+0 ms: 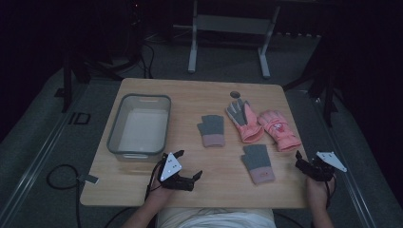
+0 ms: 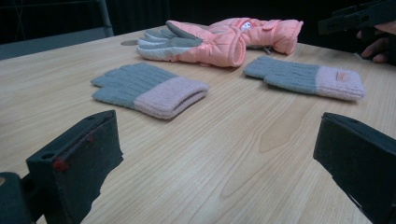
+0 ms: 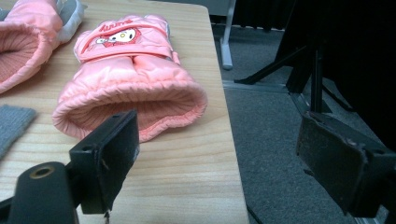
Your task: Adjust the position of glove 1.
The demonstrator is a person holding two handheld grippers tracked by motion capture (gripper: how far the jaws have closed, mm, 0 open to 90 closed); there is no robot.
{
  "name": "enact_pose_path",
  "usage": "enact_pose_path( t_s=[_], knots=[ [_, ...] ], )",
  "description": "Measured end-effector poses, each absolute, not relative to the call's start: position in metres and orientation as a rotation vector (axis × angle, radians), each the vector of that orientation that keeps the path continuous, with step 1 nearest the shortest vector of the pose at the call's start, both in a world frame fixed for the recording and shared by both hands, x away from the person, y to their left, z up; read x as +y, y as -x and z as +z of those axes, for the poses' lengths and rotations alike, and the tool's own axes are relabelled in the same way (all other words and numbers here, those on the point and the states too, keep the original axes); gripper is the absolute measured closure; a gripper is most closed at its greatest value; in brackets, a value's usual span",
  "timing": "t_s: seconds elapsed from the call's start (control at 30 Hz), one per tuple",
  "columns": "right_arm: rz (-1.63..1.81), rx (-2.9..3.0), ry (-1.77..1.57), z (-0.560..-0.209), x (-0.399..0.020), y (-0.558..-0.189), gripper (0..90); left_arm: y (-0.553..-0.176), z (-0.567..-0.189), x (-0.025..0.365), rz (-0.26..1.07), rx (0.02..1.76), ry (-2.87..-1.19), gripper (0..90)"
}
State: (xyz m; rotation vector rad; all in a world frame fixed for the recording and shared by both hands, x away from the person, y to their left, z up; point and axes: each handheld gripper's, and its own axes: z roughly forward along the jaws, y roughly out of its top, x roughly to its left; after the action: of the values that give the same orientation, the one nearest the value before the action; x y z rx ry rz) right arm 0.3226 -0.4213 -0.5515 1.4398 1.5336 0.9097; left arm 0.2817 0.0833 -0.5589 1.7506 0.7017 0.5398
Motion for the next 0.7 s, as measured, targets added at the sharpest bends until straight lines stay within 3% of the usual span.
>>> enact_pose_path(
  t_s=[0.7],
  knots=[
    [0.859, 1.531, -1.513, -0.5471, -0.426, -0.3209, 13.9, -0.2809, -0.5589, 0.0837, 0.55, 0.703, -1.747, 0.4]
  ],
)
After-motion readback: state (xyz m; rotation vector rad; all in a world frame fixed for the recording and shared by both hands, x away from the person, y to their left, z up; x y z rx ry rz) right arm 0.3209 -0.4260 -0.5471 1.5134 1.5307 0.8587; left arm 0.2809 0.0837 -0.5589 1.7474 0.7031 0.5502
